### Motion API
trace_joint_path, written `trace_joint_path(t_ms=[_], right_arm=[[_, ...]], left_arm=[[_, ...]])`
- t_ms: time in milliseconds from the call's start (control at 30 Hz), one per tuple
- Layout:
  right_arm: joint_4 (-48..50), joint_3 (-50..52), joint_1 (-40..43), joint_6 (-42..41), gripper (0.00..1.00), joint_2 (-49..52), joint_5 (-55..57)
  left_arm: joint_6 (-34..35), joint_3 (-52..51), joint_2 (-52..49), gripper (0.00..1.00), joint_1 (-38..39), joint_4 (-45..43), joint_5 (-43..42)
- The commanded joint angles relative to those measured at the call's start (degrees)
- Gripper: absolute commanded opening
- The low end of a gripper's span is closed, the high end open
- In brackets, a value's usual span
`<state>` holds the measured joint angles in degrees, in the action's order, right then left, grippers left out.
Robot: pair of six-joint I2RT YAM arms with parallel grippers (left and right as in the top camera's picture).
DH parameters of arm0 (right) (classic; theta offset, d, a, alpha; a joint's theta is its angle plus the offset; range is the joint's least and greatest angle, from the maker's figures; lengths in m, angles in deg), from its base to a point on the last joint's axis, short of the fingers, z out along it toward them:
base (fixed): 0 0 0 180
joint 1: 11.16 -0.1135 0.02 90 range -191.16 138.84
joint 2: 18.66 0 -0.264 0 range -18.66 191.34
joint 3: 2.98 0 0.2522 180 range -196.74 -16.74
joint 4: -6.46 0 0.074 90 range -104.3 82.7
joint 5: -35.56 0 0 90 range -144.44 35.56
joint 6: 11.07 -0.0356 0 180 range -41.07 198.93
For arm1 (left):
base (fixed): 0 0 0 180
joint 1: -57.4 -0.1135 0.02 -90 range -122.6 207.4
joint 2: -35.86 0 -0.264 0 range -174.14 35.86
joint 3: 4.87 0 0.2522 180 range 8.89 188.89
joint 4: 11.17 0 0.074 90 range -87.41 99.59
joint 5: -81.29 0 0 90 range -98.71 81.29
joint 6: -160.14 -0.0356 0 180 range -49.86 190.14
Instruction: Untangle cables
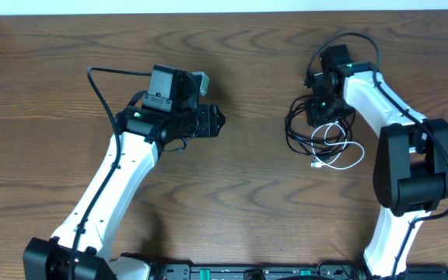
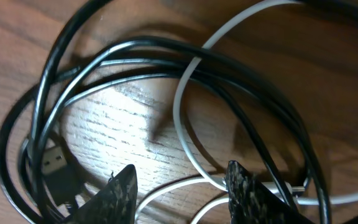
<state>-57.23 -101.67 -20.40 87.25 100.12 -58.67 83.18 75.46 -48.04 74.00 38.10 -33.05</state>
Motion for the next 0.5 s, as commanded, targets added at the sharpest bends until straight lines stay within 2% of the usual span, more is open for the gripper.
trace_joint_path(t_ms=[0, 267, 433, 467], right_arm=[[1.3, 1.5, 0.2, 4.2, 0.42, 0.4, 0.9], [7.1, 5.9, 0.2, 5.7, 0.42, 0.4, 2.4], [7.8, 9.0, 0.2, 5.2, 0.33, 0.4, 2.3], [7.9, 9.7, 0.1, 4.2, 0.28, 0.4, 2.2]], left_arm=[[-1.0, 0.6, -0.3, 0.54, 0.1, -0.1, -0.5], [-1.0, 0.6, -0.3, 0.55, 0.1, -0.2, -0.5], [-1.0, 0.6, -0.4, 0.55, 0.1, -0.4, -0.5], [-0.9, 0.6, -0.5, 0.64, 0.1, -0.7, -0.5]])
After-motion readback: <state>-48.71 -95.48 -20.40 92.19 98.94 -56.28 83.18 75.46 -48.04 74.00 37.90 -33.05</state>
